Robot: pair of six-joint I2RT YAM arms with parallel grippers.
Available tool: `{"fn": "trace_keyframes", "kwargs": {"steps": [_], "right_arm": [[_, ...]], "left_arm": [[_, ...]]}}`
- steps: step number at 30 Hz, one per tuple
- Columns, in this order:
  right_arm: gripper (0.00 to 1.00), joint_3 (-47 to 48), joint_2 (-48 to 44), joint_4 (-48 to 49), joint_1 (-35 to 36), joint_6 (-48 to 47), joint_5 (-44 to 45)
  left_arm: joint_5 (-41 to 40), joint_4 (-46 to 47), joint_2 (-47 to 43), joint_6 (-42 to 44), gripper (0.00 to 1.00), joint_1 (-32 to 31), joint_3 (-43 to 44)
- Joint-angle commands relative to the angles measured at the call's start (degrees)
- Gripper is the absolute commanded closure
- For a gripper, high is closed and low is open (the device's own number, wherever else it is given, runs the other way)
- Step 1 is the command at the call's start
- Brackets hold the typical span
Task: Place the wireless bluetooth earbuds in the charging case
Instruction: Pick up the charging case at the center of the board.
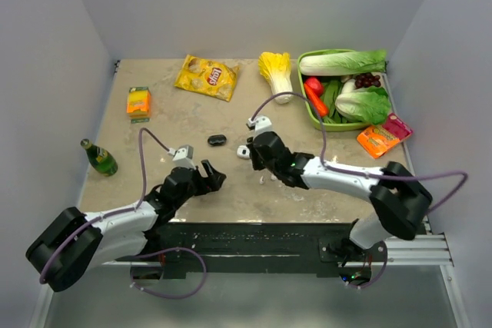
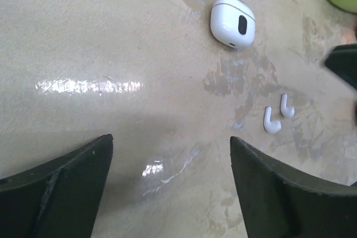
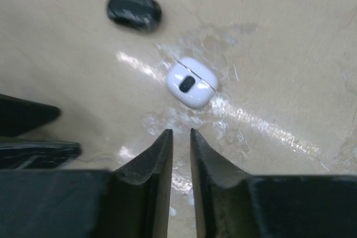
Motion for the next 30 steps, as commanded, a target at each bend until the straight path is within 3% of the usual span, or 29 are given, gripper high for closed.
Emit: {"fn": "trace_keyframes", "kwargs": {"steps": [1, 2, 4, 8, 11, 16, 21, 22, 30], "right_arm": [[0.7, -1.7, -11.4, 1.8, 0.1, -0.7, 1.8], [0.66, -2.3, -13.6, 2.3, 0.1, -0.7, 1.8], [0.57, -4.0, -18.6, 3.5, 0.1, -0.8, 1.3], [0.48, -4.7, -23.8, 2.0, 0.1, 0.3, 1.0], [0.45, -4.8, -27.2, -0.9, 0.1, 2.5, 1.8], [0.44, -6.7, -32.8, -3.9, 0.1, 2.9, 3.6], [0.44, -4.9, -36.7, -8.8, 0.1, 2.5, 2.6], [0.44, -4.4, -36.9, -9.8, 0.1, 2.5, 2.3], [0.44, -3.4, -43.0, -13.7, 0.1, 1.6, 1.4]], "left_arm": [[-2.8, 6.1, 2.1, -4.3, 0.07, -0.2, -0.5], [-3.3, 7.0, 2.0, -6.8, 0.01, -0.1, -0.8], [-3.3, 7.6, 2.1, -10.0, 0.0, 0.5, -0.5], [0.5, 8.7, 4.9, -5.9, 0.0, 1.1, 1.7], [3.1, 12.6, 6.3, -0.9, 0.13, 1.1, 2.9], [-2.4, -7.4, 10.6, 6.0, 0.17, -0.9, 19.2], [-11.2, -21.0, 16.0, 11.2, 0.11, -3.1, 31.5], [-11.9, -22.3, 19.1, 12.0, 0.0, -3.6, 35.5], [-16.0, -32.7, 35.5, 18.1, 0.0, -7.1, 50.0]]}}
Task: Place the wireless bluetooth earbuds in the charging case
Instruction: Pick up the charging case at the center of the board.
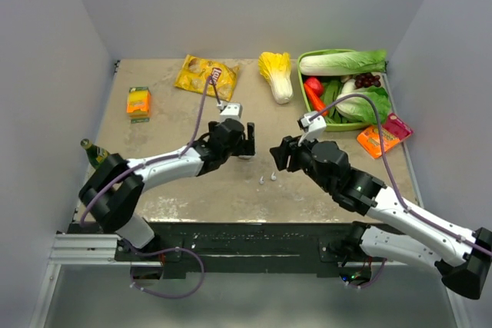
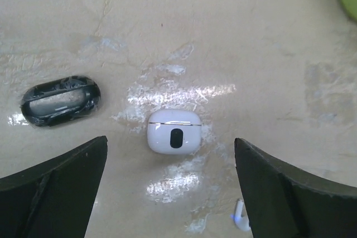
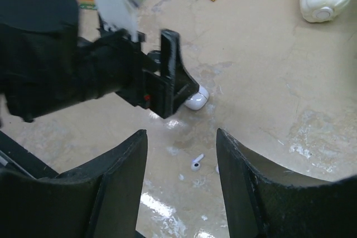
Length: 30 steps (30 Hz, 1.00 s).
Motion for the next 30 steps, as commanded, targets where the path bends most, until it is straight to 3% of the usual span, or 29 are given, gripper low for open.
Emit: {"fn": "trace_keyframes", "kwargs": {"steps": [1, 15, 22, 30], "right_arm": [[0.44, 2.4, -4.3, -1.8, 0.1, -0.7, -0.2], [0.45, 1.5, -4.8, -2.0, 0.1, -0.8, -1.1], [0.45, 1.2, -4.6, -2.0, 0.1, -0.5, -1.3], [0.45, 0.9, -5.1, -2.3, 0.1, -0.3, -1.0]], "left_arm": [[-4.0, -10.2, 8.6, 4.6, 0.0, -1.8, 8.4], [-6.2, -11.9, 19.2, 5.6, 0.0, -3.6, 15.1], [-5.7, -13.6, 21.8, 5.4, 0.11, -3.6, 17.4], [-4.7, -13.7, 22.6, 5.6, 0.16, -3.6, 16.7]]}}
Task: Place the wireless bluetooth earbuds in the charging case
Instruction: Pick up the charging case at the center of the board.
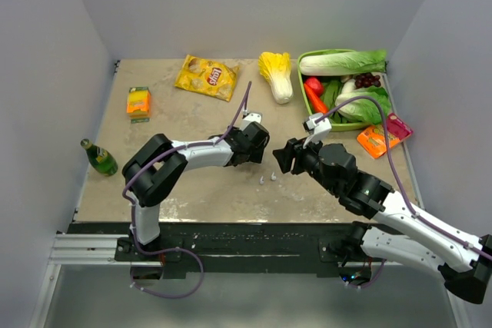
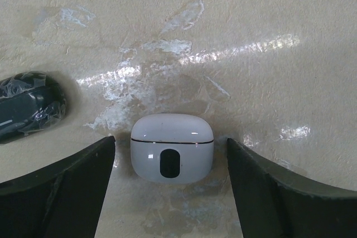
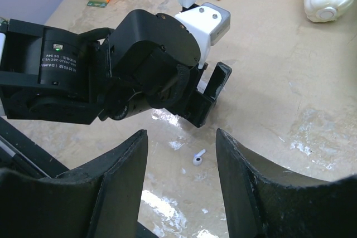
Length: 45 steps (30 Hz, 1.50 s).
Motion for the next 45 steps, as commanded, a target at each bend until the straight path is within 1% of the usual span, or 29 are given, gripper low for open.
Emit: {"fn": "trace_keyframes", "kwargs": {"steps": [1, 11, 15, 20, 23, 24, 26, 29, 30, 32, 33, 35, 36, 37, 40, 41, 43, 44, 45], "right_arm": [[0.45, 0.8, -0.9, 0.8, 0.1, 0.1, 0.4], [0.45, 0.8, -0.8, 0.3, 0.1, 0.6, 0.4], [0.45, 0.8, -0.6, 0.3, 0.1, 0.6, 0.4], [0.45, 0.7, -0.4, 0.5, 0.1, 0.6, 0.4], [0.45, 0.5, -0.3, 0.6, 0.1, 0.6, 0.4], [0.45, 0.5, -0.3, 0.5, 0.1, 0.6, 0.4], [0.45, 0.6, -0.4, 0.6, 0.1, 0.7, 0.5], [0.45, 0.8, -0.2, 0.5, 0.1, 0.7, 0.5], [0.45, 0.8, -0.3, 0.5, 0.1, 0.6, 0.6], [0.45, 1.1, -0.2, 0.5, 0.1, 0.7, 0.4], [0.45, 1.2, -0.1, 0.6, 0.1, 0.7, 0.4], [0.45, 1.8, -0.1, 0.5, 0.1, 1.1, 0.2], [0.45, 2.0, -0.1, 0.6, 0.0, 1.2, 0.2], [0.45, 2.3, 0.0, 0.6, 0.1, 1.4, 0.5], [0.45, 3.8, 0.2, -0.3, 0.1, 2.8, 4.6], [0.44, 4.6, 0.1, -0.9, 0.1, 3.4, 5.5], [0.43, 5.1, -0.7, -1.0, 0.1, 3.3, 8.1], [0.43, 5.4, -1.2, -0.7, 0.1, 3.2, 8.5], [0.42, 5.7, -1.3, -0.8, 0.0, 3.0, 8.4]], "left_arm": [[0.4, -1.2, 1.4, 1.5, 0.17, -0.1, 1.1], [2.6, -1.1, 2.0, 1.2, 0.25, -0.1, -0.2], [2.0, -1.9, 1.9, 1.4, 0.26, -0.1, -0.3], [1.5, -2.4, 1.7, 1.6, 0.22, -0.1, -0.5], [1.6, -2.2, 1.6, 1.8, 0.26, 0.0, -0.8], [1.6, -2.2, 1.6, 1.8, 0.3, 0.0, -1.1], [2.0, -1.9, 1.6, 1.9, 0.33, 0.0, -1.2], [2.4, -1.4, 1.2, 2.3, 0.41, 0.0, -1.9], [2.5, -1.1, 1.1, 2.3, 0.47, -0.1, -2.1], [2.9, -0.5, 0.8, 2.6, 0.55, 0.0, -2.6], [2.9, 0.2, 0.4, 2.6, 0.67, 0.0, -3.1], [3.1, 1.7, -0.6, 3.3, 0.79, 0.0, -4.0], [3.1, 4.2, -2.2, 3.7, 0.92, 0.0, -5.2], [3.1, 5.6, -3.2, 4.6, 0.99, 0.0, -5.8], [2.7, 11.1, -8.2, 6.6, 1.0, 0.0, -8.4], [2.4, 15.2, -11.2, 7.2, 1.0, 0.0, -9.2], [2.7, 19.0, -14.7, 9.0, 1.0, -0.1, -12.9], [3.3, 24.6, -18.5, 10.1, 1.0, 0.0, -16.9], [3.8, 27.8, -20.6, 11.2, 1.0, 0.0, -19.3]]}}
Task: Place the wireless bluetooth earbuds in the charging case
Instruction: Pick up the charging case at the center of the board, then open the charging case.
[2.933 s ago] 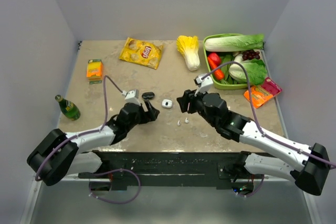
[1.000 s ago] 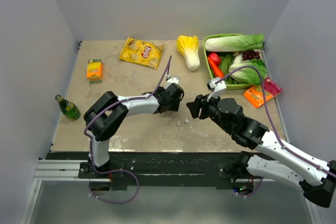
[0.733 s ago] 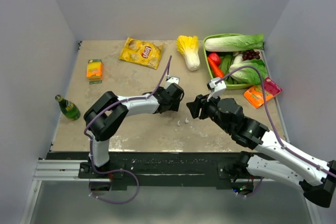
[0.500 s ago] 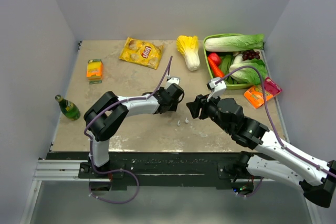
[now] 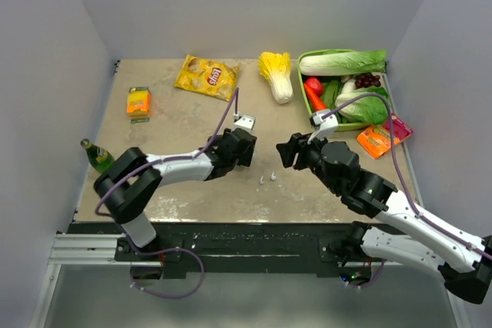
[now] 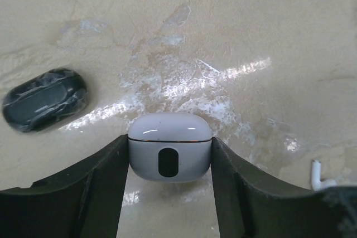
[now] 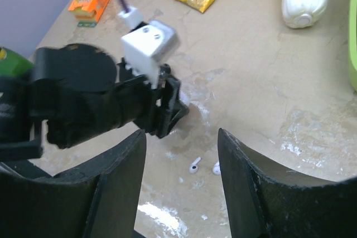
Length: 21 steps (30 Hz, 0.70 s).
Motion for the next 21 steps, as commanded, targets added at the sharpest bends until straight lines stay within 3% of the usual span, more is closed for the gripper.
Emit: {"fn": "trace_keyframes", "kwargs": {"steps": [1, 7, 8, 10, 11, 14, 21], "right_arm": [[0.42, 4.4, -1.0, 0.2, 0.1, 0.8, 4.1], [0.39, 9.4, 3.3, -4.9, 0.0, -1.1, -4.0], [0.39, 8.9, 3.2, -4.2, -0.1, -1.4, -5.2], [0.37, 8.4, 3.1, -3.8, 0.0, -1.6, -8.4], [0.35, 8.2, 3.3, -3.4, 0.0, -1.7, -9.5], [0.33, 8.8, 5.4, -3.8, 0.0, -2.7, -14.5], [0.32, 11.8, 12.1, -7.1, 0.1, -5.5, -21.7]], "left_arm": [[2.8, 19.3, -13.0, 5.5, 1.0, 0.0, -9.3], [11.9, 51.8, -27.3, 11.4, 1.0, -0.5, -31.6], [13.1, 61.8, -29.5, 12.9, 1.0, -1.0, -37.3], [17.8, 74.4, -30.7, 17.0, 1.0, -1.6, -43.7], [19.1, 87.8, -29.8, 18.1, 1.0, -2.1, -49.0], [22.9, 104.8, -25.9, 20.2, 1.0, -2.5, -54.1], [26.0, 107.8, -24.9, 23.9, 1.0, -6.1, -54.4]]}}
